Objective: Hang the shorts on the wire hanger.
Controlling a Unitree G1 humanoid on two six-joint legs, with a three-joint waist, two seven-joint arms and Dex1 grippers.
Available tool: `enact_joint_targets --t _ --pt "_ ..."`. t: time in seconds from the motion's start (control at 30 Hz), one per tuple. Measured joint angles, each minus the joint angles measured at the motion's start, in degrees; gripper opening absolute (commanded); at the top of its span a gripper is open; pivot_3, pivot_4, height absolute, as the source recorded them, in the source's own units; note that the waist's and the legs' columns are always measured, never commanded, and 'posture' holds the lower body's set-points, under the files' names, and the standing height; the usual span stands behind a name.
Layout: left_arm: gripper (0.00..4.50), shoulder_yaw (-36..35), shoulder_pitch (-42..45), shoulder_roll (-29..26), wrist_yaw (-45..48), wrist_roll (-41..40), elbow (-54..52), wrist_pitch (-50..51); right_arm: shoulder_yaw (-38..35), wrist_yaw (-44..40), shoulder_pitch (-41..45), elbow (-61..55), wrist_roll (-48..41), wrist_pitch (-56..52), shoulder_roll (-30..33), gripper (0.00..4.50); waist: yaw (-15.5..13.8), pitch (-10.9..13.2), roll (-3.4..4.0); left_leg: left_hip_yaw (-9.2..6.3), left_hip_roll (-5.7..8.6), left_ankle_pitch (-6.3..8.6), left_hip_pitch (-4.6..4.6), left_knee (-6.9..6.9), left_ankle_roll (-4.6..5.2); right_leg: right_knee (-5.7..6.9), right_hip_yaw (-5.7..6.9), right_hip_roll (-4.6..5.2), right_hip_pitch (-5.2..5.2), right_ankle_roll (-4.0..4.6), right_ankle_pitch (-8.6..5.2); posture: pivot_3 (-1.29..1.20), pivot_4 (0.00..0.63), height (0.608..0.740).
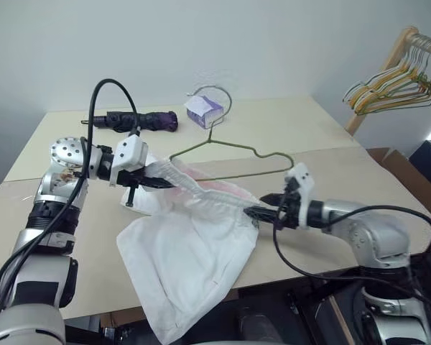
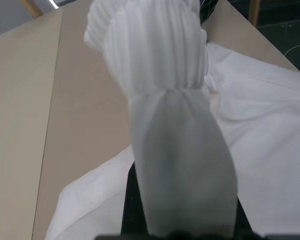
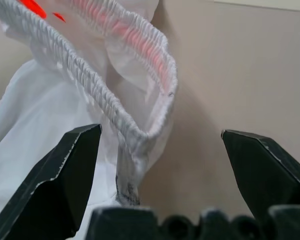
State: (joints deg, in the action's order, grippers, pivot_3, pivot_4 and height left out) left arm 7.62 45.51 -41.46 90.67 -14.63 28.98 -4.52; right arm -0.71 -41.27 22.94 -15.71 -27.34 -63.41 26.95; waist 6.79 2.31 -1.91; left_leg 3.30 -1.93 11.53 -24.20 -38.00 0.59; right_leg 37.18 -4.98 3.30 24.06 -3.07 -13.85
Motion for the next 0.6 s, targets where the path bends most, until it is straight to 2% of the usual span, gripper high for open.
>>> enact_joint_targets --t 0.03,0.23,0.4,0.6 --pt "0.0 0.0 0.0 0.0 -0.1 0.0 0.0 0.0 0.5 0.6 0.4 0.6 0.0 -0.8 -0.9 3.9 0.0 0.0 0.0 -0.01 -0.01 0.0 -0.01 0.0 0.0 0.0 0.01 -0.01 0.0 0.01 0.0 -0.06 0.0 0.74" --pt "0.0 -0.1 0.0 0.0 -0.5 0.0 0.0 0.0 2.8 0.9 0.6 0.9 -1.0 -1.1 -1.3 1.91 0.0 0.0 0.0 -0.02 0.0 0.0 -0.03 0.0 0.0 -0.01 0.01 0.0 0.0 0.0 0.0 -0.05 0.0 0.74" --pt "0.0 -0.4 -1.0 0.0 -0.7 -0.1 -0.8 0.0 2.1 1.3 0.8 2.2 -1.7 -0.8 -1.8 0.1 0.1 0.0 0.0 -0.03 0.0 0.0 -0.02 0.0 0.0 0.0 0.02 -0.01 0.0 0.0 0.0 -0.06 0.0 0.74" --pt "0.0 -0.3 -2.9 -3.2 0.7 0.7 -0.5 -0.7 0.0 2.0 1.6 5.4 -2.0 1.6 0.5 0.02 0.2 0.0 0.0 -0.03 0.0 0.0 -0.01 0.0 0.0 -0.01 0.02 -0.01 0.0 0.01 0.0 -0.06 0.0 0.74"
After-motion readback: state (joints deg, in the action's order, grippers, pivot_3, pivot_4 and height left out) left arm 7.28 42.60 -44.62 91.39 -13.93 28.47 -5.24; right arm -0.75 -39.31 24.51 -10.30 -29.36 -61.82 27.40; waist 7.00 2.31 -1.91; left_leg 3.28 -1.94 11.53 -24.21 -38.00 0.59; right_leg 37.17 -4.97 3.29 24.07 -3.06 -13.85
